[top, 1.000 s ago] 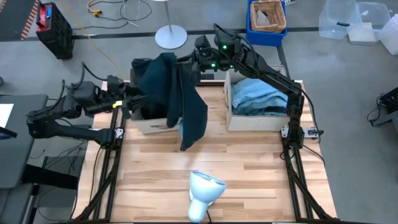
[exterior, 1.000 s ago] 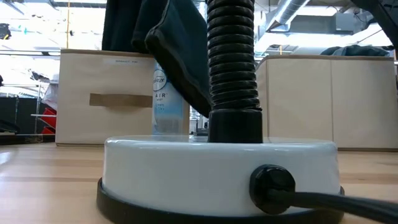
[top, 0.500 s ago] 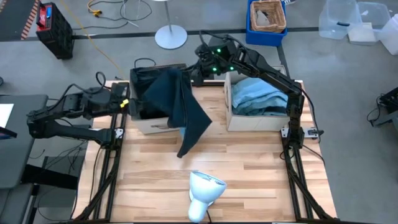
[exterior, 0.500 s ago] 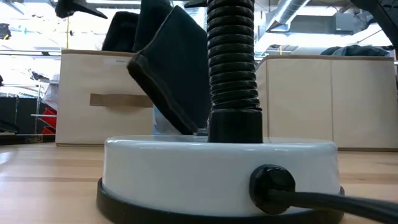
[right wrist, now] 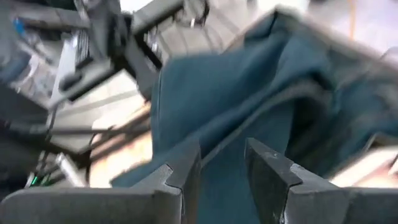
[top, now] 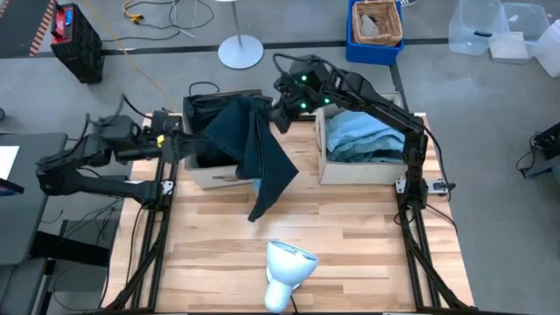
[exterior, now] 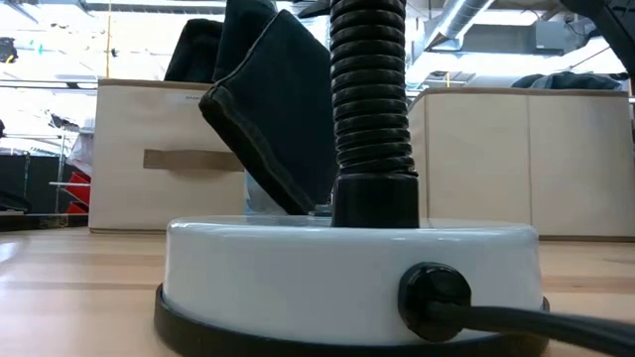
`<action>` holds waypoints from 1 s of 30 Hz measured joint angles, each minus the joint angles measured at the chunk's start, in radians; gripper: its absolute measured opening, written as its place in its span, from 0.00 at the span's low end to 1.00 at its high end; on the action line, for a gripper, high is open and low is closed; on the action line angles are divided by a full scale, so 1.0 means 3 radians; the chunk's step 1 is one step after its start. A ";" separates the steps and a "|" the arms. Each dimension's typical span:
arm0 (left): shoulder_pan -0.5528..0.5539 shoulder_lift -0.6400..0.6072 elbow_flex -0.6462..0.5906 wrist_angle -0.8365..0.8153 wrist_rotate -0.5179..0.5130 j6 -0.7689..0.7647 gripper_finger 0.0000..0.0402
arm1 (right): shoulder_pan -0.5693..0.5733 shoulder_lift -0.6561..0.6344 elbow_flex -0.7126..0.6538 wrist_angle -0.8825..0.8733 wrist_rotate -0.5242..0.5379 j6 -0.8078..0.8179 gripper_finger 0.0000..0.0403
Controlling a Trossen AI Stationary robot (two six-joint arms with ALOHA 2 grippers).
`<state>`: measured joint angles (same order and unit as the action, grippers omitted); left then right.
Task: Sort clothes
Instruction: Put the dark blue pants into the left laundry organizer
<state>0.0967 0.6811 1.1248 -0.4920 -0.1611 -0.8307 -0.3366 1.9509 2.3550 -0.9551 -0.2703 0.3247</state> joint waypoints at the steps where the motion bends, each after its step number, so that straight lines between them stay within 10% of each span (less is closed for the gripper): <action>1: 0.0000 -0.0021 0.0000 0.0086 0.0034 0.0084 0.73 | 0.0021 0.0001 0.0000 -0.0070 -0.0037 0.0010 0.34; 19: 0.0000 -0.0130 0.0000 0.0188 0.0058 0.0524 0.73 | 0.0313 0.0259 -0.0019 -0.0249 0.0110 0.0275 0.62; 30: 0.0000 -0.0131 0.0000 0.0184 0.0049 0.0581 0.73 | 0.0360 0.0534 -0.0015 -0.0257 0.0389 0.0548 0.54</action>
<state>0.0967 0.6418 1.1248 -0.4369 -0.1463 -0.6565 -0.2285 2.1111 2.3505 -1.0322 -0.1537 0.4890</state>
